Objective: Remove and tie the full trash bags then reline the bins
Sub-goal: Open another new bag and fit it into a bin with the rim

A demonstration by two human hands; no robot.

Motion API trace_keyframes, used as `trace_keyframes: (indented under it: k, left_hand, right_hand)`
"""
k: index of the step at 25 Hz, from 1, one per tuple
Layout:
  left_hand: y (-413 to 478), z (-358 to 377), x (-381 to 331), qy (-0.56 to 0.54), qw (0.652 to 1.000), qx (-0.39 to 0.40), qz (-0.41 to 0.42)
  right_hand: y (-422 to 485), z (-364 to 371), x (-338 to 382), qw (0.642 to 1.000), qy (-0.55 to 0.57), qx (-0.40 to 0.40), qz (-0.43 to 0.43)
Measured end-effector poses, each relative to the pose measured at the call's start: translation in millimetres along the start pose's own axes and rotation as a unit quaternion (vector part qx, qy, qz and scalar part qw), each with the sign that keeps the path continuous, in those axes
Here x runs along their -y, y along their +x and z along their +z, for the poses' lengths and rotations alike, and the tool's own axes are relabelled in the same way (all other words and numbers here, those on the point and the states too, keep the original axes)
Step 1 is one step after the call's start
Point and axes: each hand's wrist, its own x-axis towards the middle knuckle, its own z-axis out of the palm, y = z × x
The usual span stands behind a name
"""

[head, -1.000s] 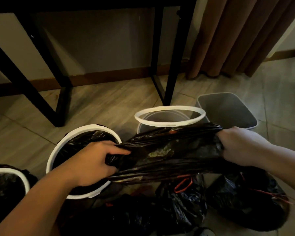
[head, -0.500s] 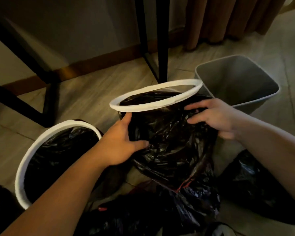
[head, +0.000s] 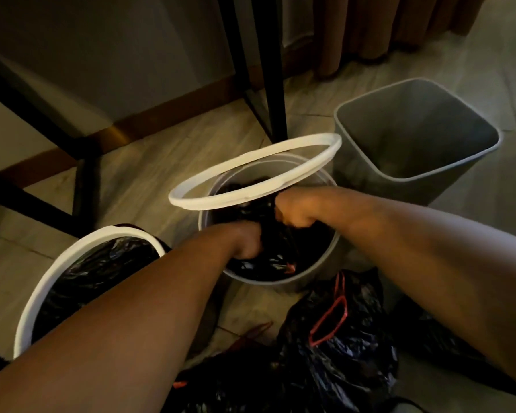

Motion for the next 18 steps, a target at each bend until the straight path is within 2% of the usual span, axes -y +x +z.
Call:
trace_keyframes:
  k: [1, 3, 5, 8, 11, 13, 15, 18]
  left_hand:
    - [4, 4, -2, 0.025, 0.999, 0.039, -0.012]
    - [14, 10, -6, 0.047, 0.997, 0.052, -0.016]
    - [19, 8, -11, 0.028, 1.0, 0.01, -0.006]
    - [14, -5, -12, 0.007, 0.998, -0.066, 0.015]
    - [-8, -11, -3, -0.038, 0.979, -0.199, 0.025]
    - [-25, -13, -2, -0.059, 0.966, -0.248, 0.031]
    - [-40, -14, 2, -0.068, 0.967, -0.247, 0.015]
    - [-64, -11, 14, -0.087, 0.952, -0.294, -0.006]
  right_hand:
    - [3, 3, 1, 0.998, -0.053, 0.02, 0.008]
    - [7, 10, 2, 0.995, -0.089, 0.031, 0.016]
    - [6, 8, 0, 0.997, -0.068, 0.034, -0.005]
    - [-8, -5, -11, 0.999, -0.007, -0.008, -0.042]
    - [-30, -21, -23, 0.99, 0.101, -0.081, -0.052]
    - [-46, -25, -30, 0.958, 0.235, -0.164, -0.025]
    - [-62, -23, -38, 0.893, 0.392, -0.222, -0.007]
    - [-84, -10, -43, 0.787, 0.578, -0.213, -0.033]
